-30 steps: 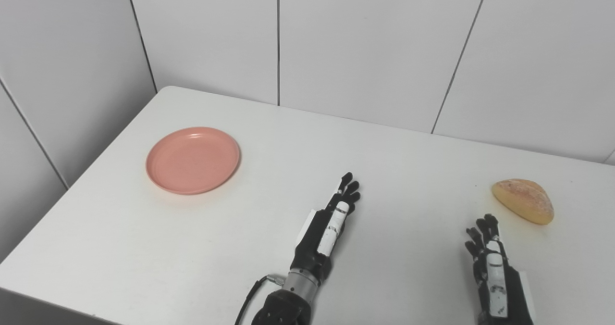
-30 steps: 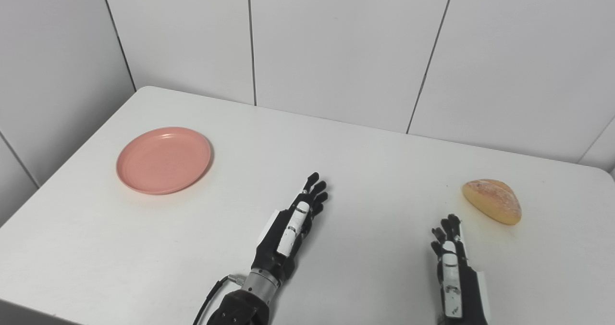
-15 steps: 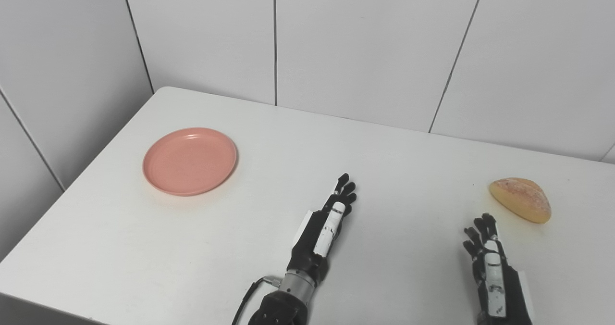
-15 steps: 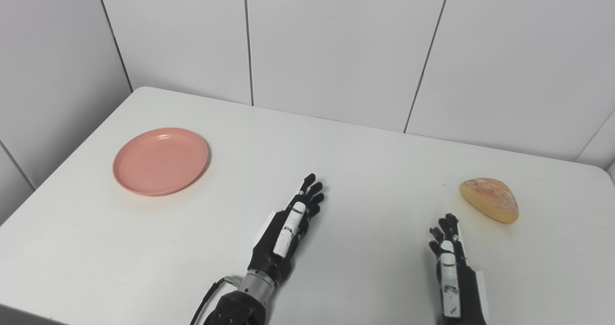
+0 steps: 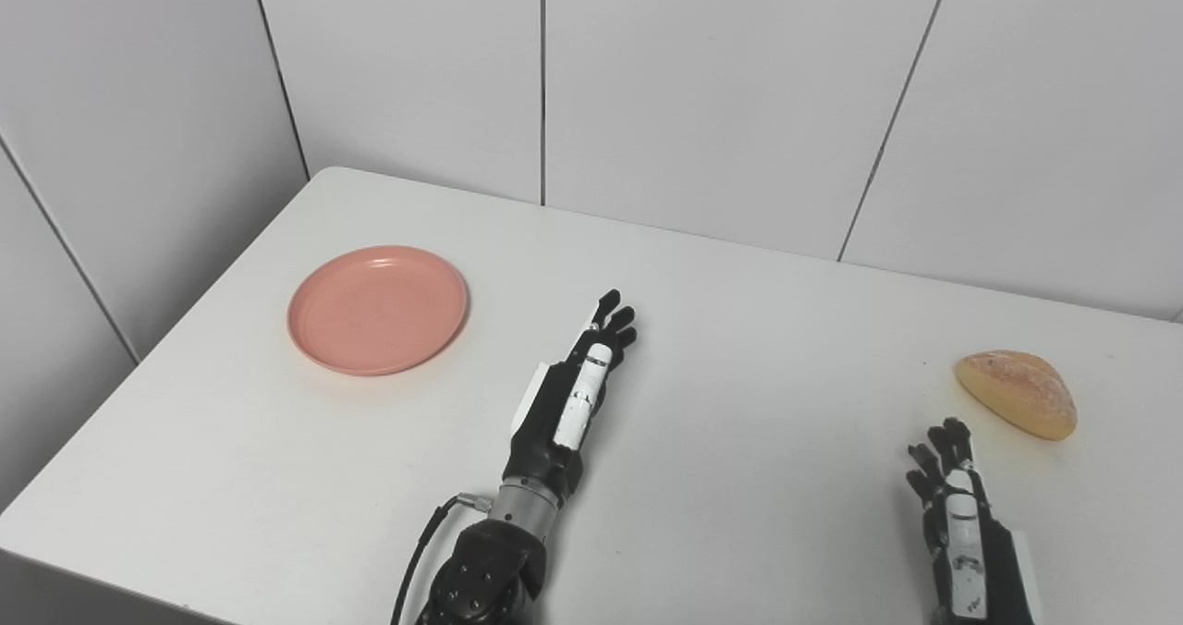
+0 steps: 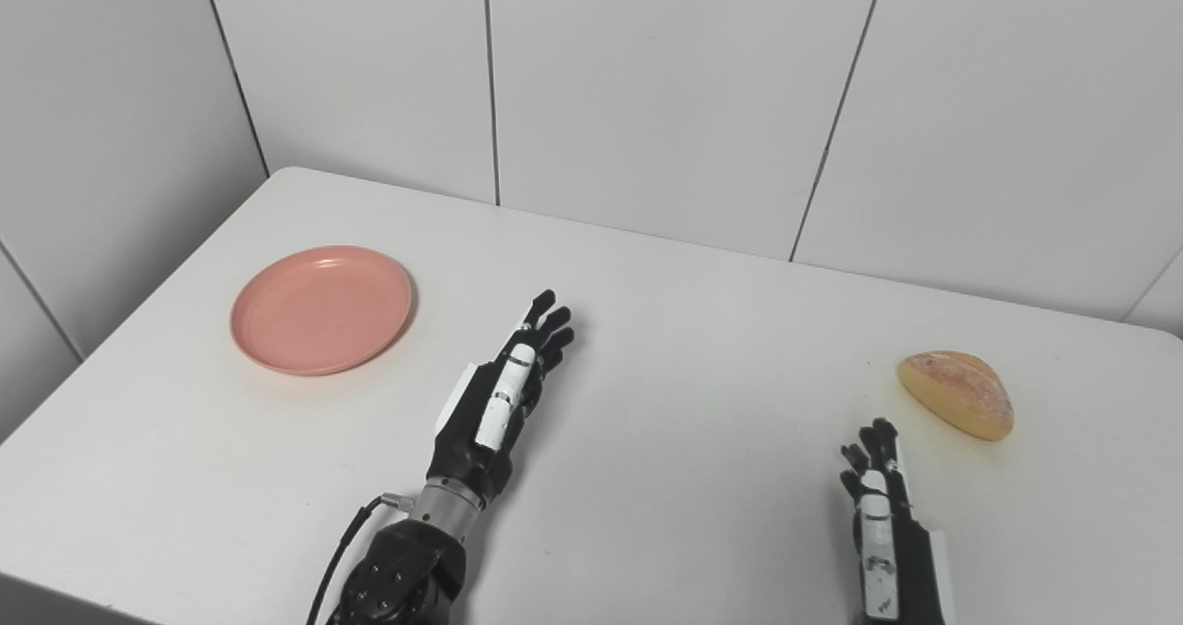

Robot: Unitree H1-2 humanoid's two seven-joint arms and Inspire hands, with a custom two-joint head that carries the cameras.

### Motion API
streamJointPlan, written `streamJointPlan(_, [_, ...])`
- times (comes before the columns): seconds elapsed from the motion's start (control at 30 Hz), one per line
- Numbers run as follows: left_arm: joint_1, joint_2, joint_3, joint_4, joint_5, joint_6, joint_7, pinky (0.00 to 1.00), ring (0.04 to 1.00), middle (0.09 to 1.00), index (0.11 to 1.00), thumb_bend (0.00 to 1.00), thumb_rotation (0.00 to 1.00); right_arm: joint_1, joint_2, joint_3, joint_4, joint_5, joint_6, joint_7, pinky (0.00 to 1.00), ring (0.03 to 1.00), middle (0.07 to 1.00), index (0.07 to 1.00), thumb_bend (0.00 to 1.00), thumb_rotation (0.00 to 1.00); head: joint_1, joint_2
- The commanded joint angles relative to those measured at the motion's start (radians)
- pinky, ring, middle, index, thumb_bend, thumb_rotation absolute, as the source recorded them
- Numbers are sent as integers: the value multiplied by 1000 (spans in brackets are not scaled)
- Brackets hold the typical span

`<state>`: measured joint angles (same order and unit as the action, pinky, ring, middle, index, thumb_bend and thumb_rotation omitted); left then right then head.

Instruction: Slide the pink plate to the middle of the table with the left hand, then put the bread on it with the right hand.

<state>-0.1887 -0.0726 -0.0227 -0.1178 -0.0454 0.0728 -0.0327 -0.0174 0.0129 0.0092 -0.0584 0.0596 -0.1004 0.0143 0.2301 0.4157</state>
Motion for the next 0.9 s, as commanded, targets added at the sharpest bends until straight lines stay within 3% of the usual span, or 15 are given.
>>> streamJointPlan(0.0, [-49,11,17,-62,-7,16,13,982,942,952,944,441,1000,-1,2,-2,-3,5,-44,5,967,957,974,979,247,1000,-2,0])
streamJointPlan(0.23, [-108,81,78,-53,-44,-10,4,986,950,964,950,466,1000,1,5,-2,-8,3,-42,2,965,953,969,976,238,1000,1,0])
streamJointPlan(0.87, [-310,193,217,3,-77,70,67,946,929,938,922,401,1000,8,2,-4,-14,2,-39,1,960,949,962,970,250,1000,12,-6])
